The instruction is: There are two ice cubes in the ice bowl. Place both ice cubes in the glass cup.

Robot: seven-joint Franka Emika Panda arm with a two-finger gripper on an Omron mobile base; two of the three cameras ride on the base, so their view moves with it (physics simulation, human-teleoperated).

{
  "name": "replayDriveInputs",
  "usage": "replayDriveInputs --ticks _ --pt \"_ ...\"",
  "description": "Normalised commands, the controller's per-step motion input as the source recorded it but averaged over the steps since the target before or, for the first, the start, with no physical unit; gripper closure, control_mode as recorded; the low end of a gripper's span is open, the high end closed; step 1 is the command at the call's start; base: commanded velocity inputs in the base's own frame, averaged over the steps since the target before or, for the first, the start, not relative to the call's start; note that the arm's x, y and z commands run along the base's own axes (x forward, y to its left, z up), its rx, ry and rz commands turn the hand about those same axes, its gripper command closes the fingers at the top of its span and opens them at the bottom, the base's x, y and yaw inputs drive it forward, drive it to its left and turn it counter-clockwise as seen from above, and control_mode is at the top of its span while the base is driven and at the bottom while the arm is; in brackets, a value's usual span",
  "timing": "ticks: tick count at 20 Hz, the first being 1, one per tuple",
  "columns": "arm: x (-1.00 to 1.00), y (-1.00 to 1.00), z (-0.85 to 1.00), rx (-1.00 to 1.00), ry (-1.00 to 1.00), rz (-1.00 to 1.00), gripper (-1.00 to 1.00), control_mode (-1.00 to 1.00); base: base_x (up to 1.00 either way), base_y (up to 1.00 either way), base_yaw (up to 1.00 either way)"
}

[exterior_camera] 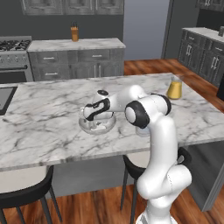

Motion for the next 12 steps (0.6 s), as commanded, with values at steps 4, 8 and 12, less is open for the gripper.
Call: replayDriveInputs --ticks 4,8,12 --pt "-0.02 0.03 -0.96 -0.06 0.00 0.00 -1.00 -1.00 0.00 0.00 0.00" --pt "-0.15 0.15 -1.00 -0.20 0.02 0.00 1.00 -1.00 0.00 0.00 0.00" --pt "-0.26 -0.05 -0.97 -0.10 0.02 0.00 1.00 -1.00 0.00 0.00 0.00"
